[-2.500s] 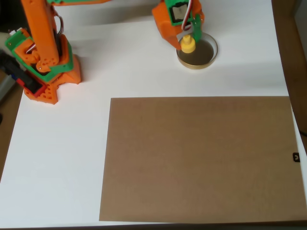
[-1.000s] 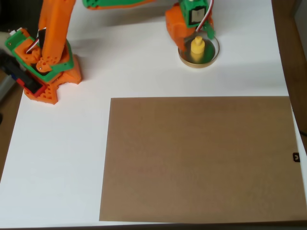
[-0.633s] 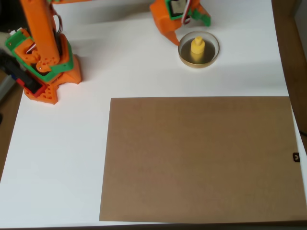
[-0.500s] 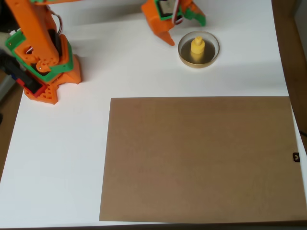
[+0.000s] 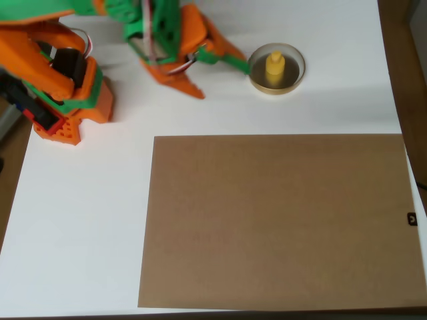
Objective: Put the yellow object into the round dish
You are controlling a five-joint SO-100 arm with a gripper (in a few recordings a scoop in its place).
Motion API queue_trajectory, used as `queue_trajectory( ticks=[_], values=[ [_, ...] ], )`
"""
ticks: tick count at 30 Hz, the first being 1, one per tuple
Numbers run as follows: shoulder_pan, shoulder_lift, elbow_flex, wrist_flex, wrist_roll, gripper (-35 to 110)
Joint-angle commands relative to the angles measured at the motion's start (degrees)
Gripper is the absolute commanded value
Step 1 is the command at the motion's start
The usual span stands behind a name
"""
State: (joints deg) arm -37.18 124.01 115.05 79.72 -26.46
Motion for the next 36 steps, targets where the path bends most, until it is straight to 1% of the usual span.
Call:
queue_trajectory(
  ticks=[1,9,17,25,29,36],
  values=[
    [5.5,8.4,1.2,1.0,-1.1,26],
    [20.5,18.8,6.2,-0.1,1.4,26],
    [35.2,23.6,10.2,-5.4,7.2,25],
    [45.5,28.0,15.8,-11.8,14.9,23],
    [49.9,32.6,21.7,-15.5,16.3,22],
    [56.2,44.1,32.3,-18.3,17.1,23]
  ],
)
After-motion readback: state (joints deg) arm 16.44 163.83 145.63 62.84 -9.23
